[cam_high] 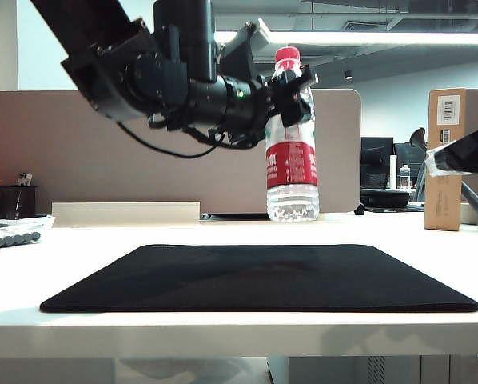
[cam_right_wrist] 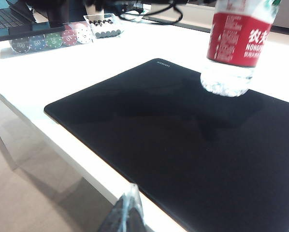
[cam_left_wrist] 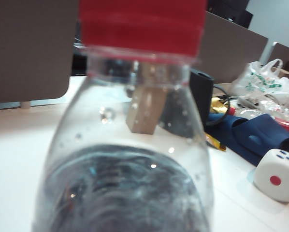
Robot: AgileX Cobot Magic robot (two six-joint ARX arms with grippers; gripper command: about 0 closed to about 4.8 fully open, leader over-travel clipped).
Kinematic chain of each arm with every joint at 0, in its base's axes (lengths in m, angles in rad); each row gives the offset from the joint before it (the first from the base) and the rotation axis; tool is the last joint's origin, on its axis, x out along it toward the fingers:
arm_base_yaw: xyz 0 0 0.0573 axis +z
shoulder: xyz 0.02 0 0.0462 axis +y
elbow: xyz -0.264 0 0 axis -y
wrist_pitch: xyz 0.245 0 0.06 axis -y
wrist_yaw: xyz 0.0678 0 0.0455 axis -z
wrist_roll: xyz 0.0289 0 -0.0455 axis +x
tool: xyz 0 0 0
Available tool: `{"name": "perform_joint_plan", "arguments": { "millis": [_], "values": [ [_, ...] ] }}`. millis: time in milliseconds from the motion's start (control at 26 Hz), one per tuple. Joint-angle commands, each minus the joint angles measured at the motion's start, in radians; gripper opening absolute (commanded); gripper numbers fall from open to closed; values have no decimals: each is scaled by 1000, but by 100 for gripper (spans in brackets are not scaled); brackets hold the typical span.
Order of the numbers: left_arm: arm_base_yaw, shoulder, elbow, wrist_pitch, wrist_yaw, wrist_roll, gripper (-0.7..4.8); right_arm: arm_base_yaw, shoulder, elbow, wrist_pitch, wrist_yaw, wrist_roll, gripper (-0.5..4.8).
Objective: Stand the plastic bottle up on the black mouse pad.
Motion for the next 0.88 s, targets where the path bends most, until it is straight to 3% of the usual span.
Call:
{"name": "perform_joint_plan", "arguments": {
  "millis": [38, 269, 883],
  "values": [
    [-17, -19, 1, 156, 0, 48, -5, 0, 0, -5, 16, 1, -2, -1],
    [-33, 9, -4, 154, 1, 95, -5, 0, 0, -5, 16, 1, -2, -1],
    [-33, 147, -10, 306, -60, 26, -5, -2, 13, -5, 16, 1, -2, -1]
  ]
}}
